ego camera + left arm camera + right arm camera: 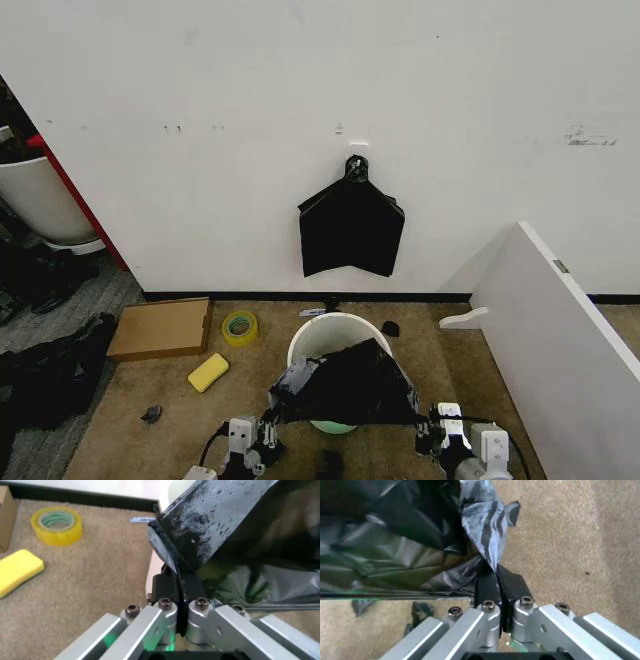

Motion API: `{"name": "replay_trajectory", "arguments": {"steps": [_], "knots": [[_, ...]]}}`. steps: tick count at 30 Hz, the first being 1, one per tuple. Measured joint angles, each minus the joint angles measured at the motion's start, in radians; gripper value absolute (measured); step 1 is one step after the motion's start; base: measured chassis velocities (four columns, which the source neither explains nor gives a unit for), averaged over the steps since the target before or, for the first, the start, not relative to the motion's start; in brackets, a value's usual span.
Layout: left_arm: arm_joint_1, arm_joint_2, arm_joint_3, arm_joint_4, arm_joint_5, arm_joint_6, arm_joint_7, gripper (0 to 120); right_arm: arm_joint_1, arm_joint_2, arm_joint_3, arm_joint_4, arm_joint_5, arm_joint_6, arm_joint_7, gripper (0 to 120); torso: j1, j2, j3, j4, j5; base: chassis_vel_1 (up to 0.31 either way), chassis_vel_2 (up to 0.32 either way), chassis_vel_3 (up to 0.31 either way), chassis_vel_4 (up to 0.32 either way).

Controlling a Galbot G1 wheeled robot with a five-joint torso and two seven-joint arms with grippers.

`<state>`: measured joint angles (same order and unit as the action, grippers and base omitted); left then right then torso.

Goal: Place the garbage bag over the trash bin.

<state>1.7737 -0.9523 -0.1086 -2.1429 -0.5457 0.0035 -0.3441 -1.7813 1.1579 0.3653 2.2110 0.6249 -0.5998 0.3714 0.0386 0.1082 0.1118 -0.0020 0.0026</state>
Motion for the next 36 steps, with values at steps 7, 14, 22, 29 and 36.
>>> {"name": "replay_trajectory", "arguments": {"steps": [7,14,22,29,36], "knots": [[-0.052,-0.022,0.019,0.068,-0.012,0.018,-0.013,0,0.061,0.024,-0.036,-0.074,-0.031,0.004,0.006,0,0.000,0.000,0.000,0.0001,-0.0002,0.000,0.000,0.000,0.000],[-0.120,-0.043,0.016,0.117,-0.029,0.019,-0.030,0,0.128,0.043,-0.056,-0.122,-0.056,0.042,0.007,0,0.000,0.000,0.000,0.0001,-0.0001,0.000,0.000,0.000,0.000],[-0.179,-0.094,0.026,0.192,-0.050,0.017,-0.026,0,0.171,0.059,-0.080,-0.165,-0.077,0.061,0.017,0,0.000,0.000,0.000,0.0001,-0.0001,0.000,0.000,0.000,0.000],[-0.241,-0.129,0.030,0.230,-0.045,0.013,-0.040,0,0.193,0.070,-0.088,-0.197,-0.102,0.099,0.010,0,0.000,0.000,0.000,0.0001,0.0000,0.000,0.000,0.000,0.000],[-0.268,-0.137,0.034,0.243,-0.032,0.018,-0.044,0,0.192,0.074,-0.096,-0.199,-0.118,0.106,0.008,0,0.000,0.000,0.000,0.0001,-0.0001,0.000,0.000,0.000,0.000]]}}
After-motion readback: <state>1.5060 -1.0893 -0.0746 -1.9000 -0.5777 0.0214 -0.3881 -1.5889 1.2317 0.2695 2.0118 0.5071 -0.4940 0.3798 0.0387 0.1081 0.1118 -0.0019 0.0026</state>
